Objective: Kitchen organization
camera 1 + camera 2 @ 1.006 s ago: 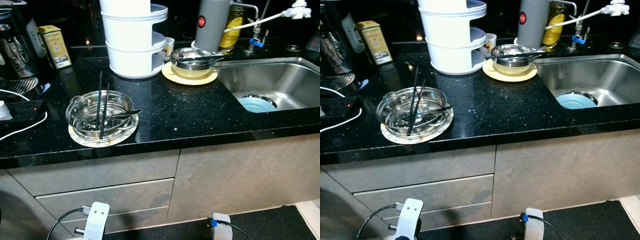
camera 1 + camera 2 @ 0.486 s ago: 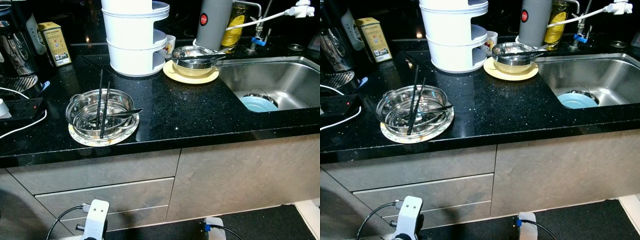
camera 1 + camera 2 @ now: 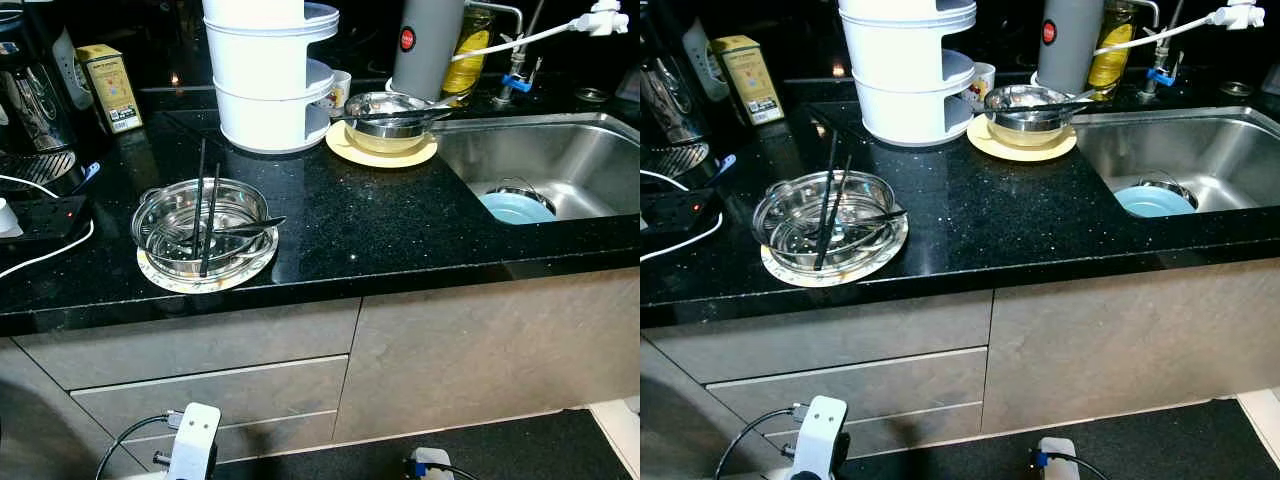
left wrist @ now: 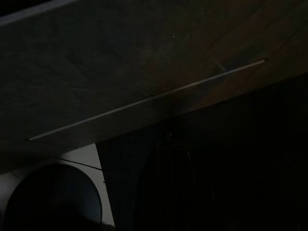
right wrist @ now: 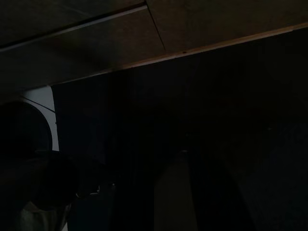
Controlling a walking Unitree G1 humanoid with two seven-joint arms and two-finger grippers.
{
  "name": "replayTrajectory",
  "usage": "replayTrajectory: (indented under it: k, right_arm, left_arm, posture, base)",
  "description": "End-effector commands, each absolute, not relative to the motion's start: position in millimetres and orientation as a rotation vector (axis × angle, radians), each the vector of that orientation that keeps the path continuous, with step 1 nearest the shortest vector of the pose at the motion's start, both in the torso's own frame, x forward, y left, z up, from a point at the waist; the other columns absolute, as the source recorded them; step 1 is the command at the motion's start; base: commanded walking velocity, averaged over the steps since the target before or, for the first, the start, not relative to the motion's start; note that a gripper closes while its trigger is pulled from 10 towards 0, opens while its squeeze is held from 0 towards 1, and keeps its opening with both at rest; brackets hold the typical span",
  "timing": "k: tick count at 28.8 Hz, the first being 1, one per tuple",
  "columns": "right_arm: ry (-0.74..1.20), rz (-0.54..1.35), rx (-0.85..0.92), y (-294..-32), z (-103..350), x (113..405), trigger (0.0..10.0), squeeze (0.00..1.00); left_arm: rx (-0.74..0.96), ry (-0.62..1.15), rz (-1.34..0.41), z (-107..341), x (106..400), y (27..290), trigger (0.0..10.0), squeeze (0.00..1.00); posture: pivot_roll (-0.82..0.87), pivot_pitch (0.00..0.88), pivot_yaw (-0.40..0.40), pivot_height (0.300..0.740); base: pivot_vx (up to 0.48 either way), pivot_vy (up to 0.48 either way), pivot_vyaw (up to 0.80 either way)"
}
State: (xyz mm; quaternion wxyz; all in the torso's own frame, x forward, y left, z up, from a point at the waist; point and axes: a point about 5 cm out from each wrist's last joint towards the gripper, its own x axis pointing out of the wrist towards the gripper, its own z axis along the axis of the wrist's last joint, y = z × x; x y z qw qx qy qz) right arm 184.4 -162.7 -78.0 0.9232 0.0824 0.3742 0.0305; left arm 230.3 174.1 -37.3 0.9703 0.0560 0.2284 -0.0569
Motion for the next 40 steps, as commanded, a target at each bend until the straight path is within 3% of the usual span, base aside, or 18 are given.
replayTrajectory:
  k: [1, 27, 33, 40]
  right_arm:
    - [0.796, 0.045, 0.169, -165.0, -82.5, 175.9, 10.0, 0.00]
    - [0.713, -0.028, 0.167, -178.7, -76.5, 179.1, 10.0, 0.00]
    - [0.716, -0.002, 0.167, -173.7, -75.1, 185.0, 10.0, 0.00]
    - [0.724, 0.019, 0.169, -167.9, -72.6, 194.1, 10.0, 0.00]
  left_arm:
    - [0.121, 0.500, -0.127, -42.0, 226.1, 177.0, 10.0, 0.00]
    - [0.166, 0.510, -0.181, -35.2, 242.1, 175.9, 10.0, 0.00]
    - [0.133, 0.520, -0.119, -32.7, 248.5, 179.7, 10.0, 0.00]
    - [0.082, 0.496, -0.048, -28.8, 250.7, 190.8, 10.0, 0.00]
  posture:
    - [-0.02, 0.136, 0.013, 0.740]
    - [-0.08, 0.142, 0.038, 0.740]
    - [-0.04, 0.101, -0.010, 0.740]
    - [-0.01, 0.058, -0.011, 0.740]
  base:
    - [0.000, 0.000, 0.00]
    - [0.000, 0.000, 0.00]
    - [0.000, 0.000, 0.00]
    - [0.000, 0.000, 0.00]
